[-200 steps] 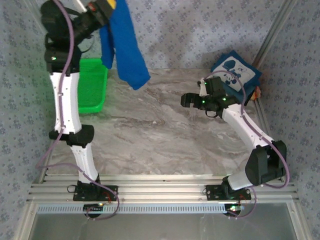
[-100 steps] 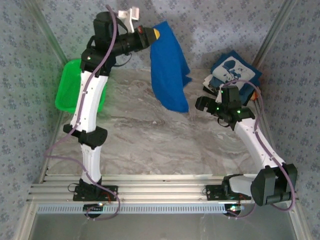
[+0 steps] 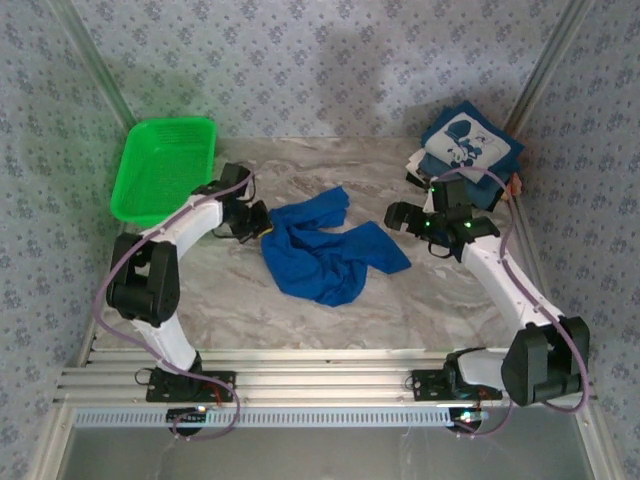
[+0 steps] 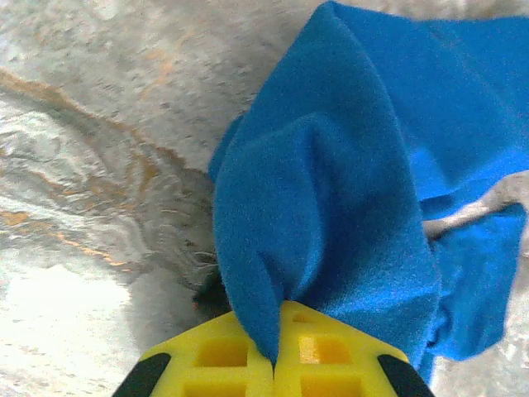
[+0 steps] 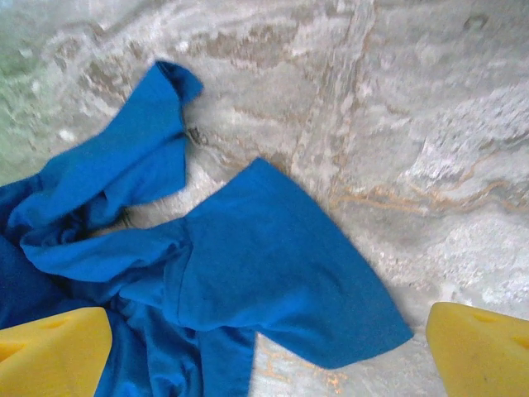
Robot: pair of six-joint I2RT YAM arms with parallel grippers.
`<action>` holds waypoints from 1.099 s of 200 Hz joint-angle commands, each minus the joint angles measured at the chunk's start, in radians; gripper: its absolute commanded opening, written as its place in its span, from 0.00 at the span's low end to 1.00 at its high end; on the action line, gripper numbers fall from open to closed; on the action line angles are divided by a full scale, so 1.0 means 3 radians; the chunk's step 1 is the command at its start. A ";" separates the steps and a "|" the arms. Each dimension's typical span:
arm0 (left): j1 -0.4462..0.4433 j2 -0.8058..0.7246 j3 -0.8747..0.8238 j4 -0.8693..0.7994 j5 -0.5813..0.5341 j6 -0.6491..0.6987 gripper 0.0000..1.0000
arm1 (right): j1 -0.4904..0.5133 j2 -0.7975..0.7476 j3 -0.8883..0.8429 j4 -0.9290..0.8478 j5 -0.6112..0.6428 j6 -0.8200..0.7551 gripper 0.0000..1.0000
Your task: Fold and stack the t-shirts
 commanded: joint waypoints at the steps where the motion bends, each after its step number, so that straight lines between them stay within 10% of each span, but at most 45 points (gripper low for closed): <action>1: 0.0016 -0.0302 -0.0043 0.0336 -0.0077 0.0002 0.00 | 0.0056 0.0154 0.0045 -0.0283 -0.0105 -0.0018 1.00; 35: 0.0153 -0.0325 -0.0183 0.0288 -0.0166 0.0000 0.08 | 0.0037 0.0486 0.0084 -0.0783 -0.0235 -0.0068 0.93; 98: 0.0212 -0.0521 -0.0116 0.0370 -0.0100 0.0040 0.65 | -0.0137 0.0794 -0.0085 -0.0970 -0.0123 0.0001 0.80; 220: 0.0372 -0.0720 -0.0054 0.0505 0.0164 0.0564 0.77 | -0.0230 0.1431 -0.0115 -0.0167 -0.0226 0.0320 0.47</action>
